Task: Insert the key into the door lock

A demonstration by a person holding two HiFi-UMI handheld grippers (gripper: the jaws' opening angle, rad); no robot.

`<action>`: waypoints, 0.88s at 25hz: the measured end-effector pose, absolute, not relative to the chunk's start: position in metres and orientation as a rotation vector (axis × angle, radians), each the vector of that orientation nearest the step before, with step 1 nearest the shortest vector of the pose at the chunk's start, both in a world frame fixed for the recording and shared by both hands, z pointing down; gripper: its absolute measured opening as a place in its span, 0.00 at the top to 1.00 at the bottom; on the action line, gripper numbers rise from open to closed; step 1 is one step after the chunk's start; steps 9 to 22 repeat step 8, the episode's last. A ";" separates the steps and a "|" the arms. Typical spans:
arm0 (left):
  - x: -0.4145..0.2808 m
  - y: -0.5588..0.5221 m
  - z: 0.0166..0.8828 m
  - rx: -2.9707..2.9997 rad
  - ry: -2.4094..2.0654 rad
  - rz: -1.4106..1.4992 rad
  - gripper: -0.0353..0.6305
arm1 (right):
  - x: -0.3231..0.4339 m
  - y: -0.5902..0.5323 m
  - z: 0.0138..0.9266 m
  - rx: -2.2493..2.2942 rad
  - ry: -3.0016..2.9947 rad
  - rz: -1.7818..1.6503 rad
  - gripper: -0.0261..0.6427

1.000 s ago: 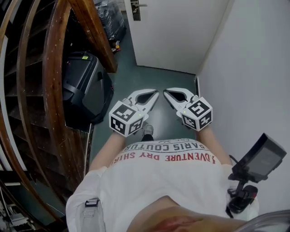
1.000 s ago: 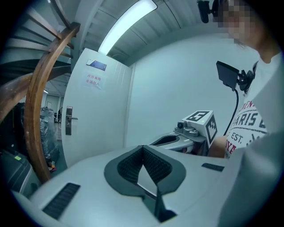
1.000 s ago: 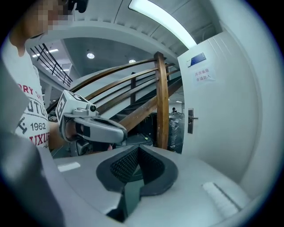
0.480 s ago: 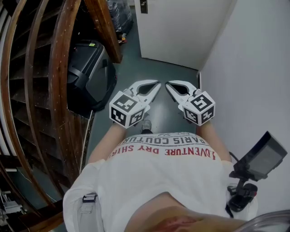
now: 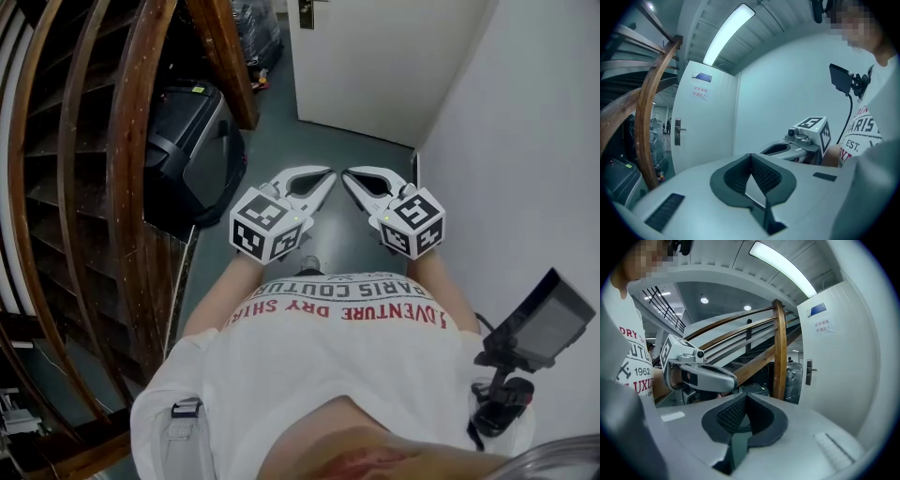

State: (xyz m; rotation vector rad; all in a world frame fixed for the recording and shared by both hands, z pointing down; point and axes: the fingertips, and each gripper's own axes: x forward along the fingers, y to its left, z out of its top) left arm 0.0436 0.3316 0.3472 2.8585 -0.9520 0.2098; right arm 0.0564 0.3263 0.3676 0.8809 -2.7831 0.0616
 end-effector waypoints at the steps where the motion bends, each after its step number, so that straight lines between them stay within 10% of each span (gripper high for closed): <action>1: 0.043 0.332 0.347 2.858 -0.953 0.209 0.94 | 0.056 0.327 0.369 0.877 -2.782 0.063 0.96; 22: 0.047 0.333 0.347 2.864 -0.947 0.209 0.94 | 0.059 0.329 0.372 0.867 -2.770 0.066 0.96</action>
